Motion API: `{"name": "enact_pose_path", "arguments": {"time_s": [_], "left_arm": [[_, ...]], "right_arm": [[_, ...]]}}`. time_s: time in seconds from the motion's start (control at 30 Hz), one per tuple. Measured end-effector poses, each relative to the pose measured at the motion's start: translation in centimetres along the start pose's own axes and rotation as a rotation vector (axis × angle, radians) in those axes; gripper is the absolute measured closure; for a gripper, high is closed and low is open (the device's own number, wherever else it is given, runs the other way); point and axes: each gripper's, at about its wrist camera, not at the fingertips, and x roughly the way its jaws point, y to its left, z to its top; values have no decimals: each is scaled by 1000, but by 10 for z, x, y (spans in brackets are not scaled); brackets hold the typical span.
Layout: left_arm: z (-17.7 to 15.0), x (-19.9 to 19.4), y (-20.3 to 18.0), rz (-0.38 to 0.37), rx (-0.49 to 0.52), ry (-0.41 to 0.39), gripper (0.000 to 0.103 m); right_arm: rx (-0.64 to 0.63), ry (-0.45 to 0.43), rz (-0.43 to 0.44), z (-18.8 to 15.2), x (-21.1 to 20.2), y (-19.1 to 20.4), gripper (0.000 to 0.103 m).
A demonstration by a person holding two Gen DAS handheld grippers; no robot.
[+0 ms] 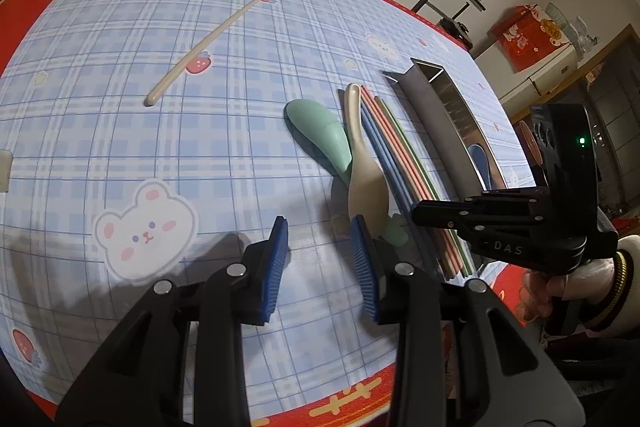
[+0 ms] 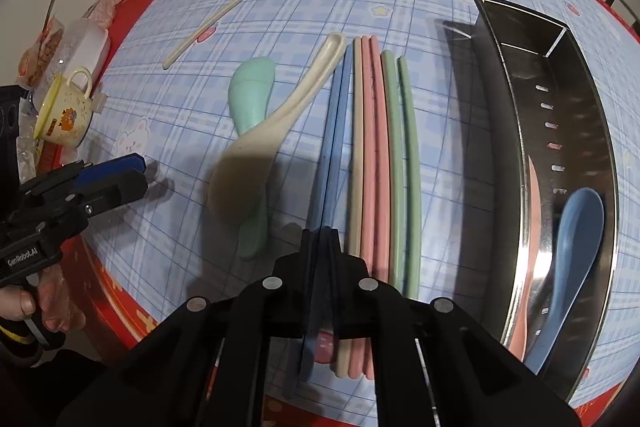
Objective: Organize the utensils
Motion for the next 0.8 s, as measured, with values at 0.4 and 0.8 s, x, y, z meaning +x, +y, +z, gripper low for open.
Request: {"name": "enact_pose_path", "arguments": {"time_s": [0.4, 0.8], "left_arm": [[0, 10, -5, 1, 5, 28, 68], [6, 25, -10, -23, 12, 56, 68]], "right_arm": [[-11, -10, -43, -3, -1, -1, 95], [-55, -5, -92, -7, 4, 10, 95]]}}
